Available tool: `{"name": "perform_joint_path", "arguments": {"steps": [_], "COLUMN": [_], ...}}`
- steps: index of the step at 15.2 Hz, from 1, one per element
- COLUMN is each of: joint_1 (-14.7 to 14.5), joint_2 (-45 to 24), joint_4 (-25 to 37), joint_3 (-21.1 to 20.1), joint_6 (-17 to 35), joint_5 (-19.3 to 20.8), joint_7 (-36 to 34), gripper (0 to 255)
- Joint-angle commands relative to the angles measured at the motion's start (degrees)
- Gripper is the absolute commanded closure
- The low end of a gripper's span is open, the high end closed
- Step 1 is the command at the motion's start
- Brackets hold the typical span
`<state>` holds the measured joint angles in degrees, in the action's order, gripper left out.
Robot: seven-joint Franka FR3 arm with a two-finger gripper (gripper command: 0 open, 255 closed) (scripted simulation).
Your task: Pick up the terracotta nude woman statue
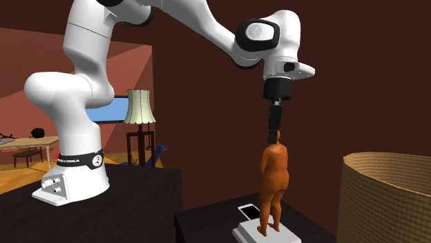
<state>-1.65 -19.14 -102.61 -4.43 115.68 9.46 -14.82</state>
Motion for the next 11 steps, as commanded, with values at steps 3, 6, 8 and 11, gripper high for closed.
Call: {"name": "perform_joint_path", "arguments": {"steps": [3,6,8,11], "joint_1": [0.02,0.02,0.01,0.01], "joint_2": [1.23,2.02,2.50,2.76], "joint_4": [1.47,2.70,3.60,4.13], "joint_3": [-0.07,-0.12,-0.15,-0.17], "joint_6": [-2.56,-4.57,-5.93,-6.72], "joint_5": [-0.26,-0.45,-0.56,-0.63], "joint_7": [0.42,0.72,0.91,1.02], "gripper": [255,255,255,255]}}
